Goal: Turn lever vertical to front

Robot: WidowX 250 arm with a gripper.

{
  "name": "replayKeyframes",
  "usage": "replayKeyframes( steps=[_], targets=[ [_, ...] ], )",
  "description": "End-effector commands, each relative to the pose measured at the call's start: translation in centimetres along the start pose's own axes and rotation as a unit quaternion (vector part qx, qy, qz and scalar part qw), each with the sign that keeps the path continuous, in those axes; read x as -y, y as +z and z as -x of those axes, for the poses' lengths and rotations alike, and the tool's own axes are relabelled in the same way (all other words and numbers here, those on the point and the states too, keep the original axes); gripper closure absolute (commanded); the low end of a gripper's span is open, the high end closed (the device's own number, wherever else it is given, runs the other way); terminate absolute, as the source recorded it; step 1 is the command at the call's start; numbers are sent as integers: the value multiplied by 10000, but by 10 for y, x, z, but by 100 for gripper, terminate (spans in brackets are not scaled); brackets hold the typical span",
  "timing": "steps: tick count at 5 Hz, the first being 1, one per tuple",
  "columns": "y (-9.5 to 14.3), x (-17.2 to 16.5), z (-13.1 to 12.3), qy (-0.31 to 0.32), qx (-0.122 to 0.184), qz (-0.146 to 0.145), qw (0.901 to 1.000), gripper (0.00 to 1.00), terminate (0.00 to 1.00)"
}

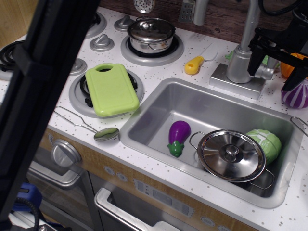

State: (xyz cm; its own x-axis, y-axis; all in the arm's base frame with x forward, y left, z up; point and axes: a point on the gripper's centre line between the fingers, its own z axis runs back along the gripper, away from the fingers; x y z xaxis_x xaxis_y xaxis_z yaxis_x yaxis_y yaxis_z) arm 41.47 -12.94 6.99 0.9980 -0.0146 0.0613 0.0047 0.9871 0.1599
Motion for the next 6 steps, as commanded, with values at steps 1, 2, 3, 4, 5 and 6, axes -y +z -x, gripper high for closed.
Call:
replayKeyframes(
  steps=[1, 2, 3, 4, 5, 6],
  targets=[
    [0, 0, 0, 0, 0, 0, 10000, 0, 0],
    [14, -1, -2, -311, 391, -169, 9986, 0, 0],
    [25, -11, -11, -549, 645, -139, 9963, 0, 0],
    [36, -15, -18, -614, 1299, -151, 9895, 0, 0],
    [39, -15, -30, -431, 1655, -250, 9849, 0, 0],
    [41, -13, -38, -168, 1921, -169, 9811, 0, 0]
  ],
)
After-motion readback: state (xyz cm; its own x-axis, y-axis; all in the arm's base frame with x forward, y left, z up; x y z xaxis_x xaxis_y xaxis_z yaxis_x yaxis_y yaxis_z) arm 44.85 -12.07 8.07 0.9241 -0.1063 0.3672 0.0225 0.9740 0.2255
